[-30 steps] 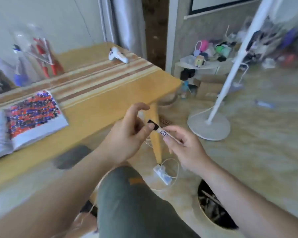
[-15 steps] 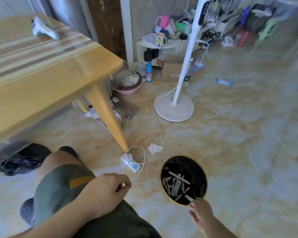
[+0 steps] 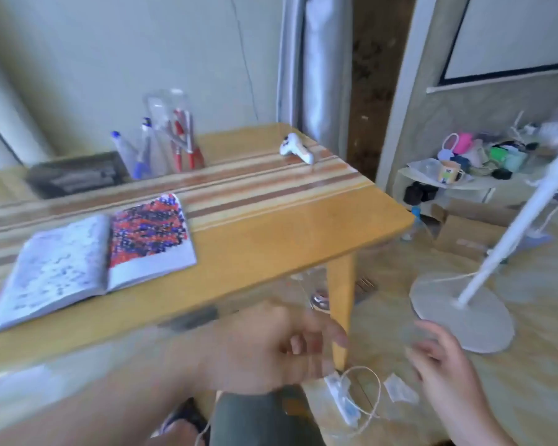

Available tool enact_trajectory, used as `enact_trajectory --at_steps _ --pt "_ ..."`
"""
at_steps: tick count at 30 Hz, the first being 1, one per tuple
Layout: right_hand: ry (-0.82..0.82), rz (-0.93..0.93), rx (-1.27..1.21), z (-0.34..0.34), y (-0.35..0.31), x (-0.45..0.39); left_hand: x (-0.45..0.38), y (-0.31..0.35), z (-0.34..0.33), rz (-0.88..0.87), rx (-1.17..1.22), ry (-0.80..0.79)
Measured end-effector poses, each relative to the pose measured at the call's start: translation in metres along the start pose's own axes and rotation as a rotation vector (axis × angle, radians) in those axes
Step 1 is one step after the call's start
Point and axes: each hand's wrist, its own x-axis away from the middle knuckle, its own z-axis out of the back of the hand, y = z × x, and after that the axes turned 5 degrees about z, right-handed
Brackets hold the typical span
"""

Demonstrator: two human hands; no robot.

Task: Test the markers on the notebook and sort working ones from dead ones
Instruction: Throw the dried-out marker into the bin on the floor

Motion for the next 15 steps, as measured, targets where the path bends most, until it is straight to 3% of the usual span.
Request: enact_trajectory --at_steps 4,8,11,15 --pt "-0.245 0.373 -0.021 -0.062 -0.124 -0.003 0.046 -0.028 0.103 0.015 0.043 0.381" --pt "-0.434 0.634 0.143 -0.145 -0.191 -0.022 0.082 -0.102 0.169 0.163 -0.024 0.665" --pt "-0.511 0.758 0.257 -0.213 -0.219 -0.034 0.108 -0.166 0.193 0.330 -0.115 0.723" --pt "-0.709 0.811 0.441 -0.300 -0.244 -0.034 0.125 -0.222 0.199 0.536 -0.207 0.675"
